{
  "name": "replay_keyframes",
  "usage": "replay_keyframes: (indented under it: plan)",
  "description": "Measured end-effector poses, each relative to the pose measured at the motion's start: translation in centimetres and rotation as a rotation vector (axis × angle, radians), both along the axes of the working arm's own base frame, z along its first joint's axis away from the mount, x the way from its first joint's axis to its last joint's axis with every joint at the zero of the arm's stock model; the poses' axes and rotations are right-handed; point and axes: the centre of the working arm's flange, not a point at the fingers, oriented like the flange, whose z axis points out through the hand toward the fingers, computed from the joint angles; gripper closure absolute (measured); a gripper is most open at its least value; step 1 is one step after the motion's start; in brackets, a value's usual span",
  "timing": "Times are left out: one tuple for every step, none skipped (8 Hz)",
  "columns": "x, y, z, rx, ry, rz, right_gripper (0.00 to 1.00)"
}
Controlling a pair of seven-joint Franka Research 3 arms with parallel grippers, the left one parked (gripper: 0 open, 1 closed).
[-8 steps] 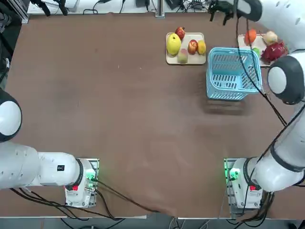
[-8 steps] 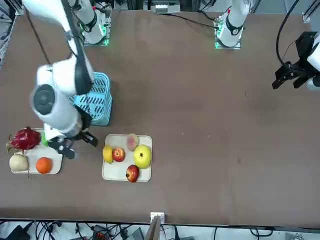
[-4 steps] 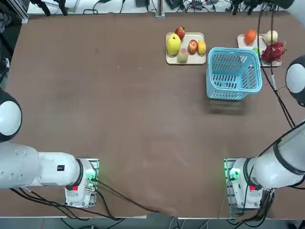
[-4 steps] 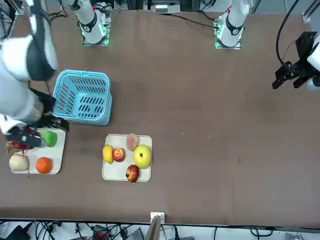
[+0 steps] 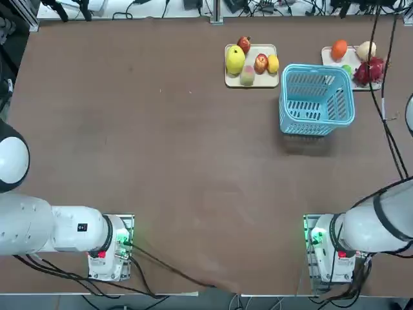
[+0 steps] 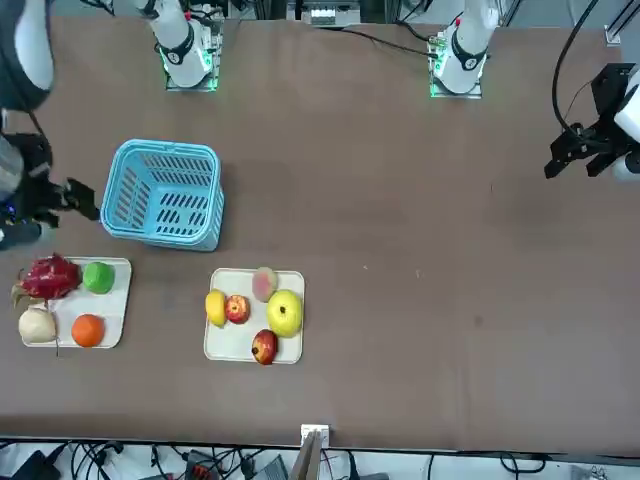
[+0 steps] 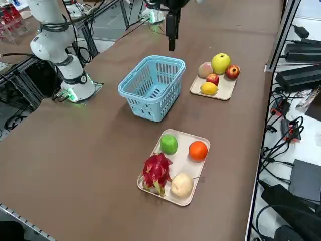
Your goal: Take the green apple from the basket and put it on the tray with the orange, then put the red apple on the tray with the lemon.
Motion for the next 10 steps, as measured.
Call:
replay_keyframes:
  plan:
    - [-0.7,0.1,1.0,0.009,0.002,0.015,0.0]
    - [-1.3,0.3,2.0,0.022,-0.003,0.018,0.0]
    - [-2.1,0.1,3.1,0.029,-0.008,0.013,0.0]
    - [-3.3,-0.2,3.9,0.033,-0.007,0.006,0.0]
    - [-4.6,-0.5,4.4,0.037,-0.007,-0.002,0.0]
    - [-5.9,-0.6,4.7,0.041,-0.006,-0.019,0.0]
    - [-6.9,-0.6,4.8,0.044,-0.011,-0.042,0.0]
    - [-7.6,-0.4,4.8,0.046,-0.023,-0.064,0.0]
    - [-8.1,-0.1,4.8,0.048,-0.034,-0.082,0.0]
    - [-8.4,0.3,4.8,0.051,-0.037,-0.089,0.0]
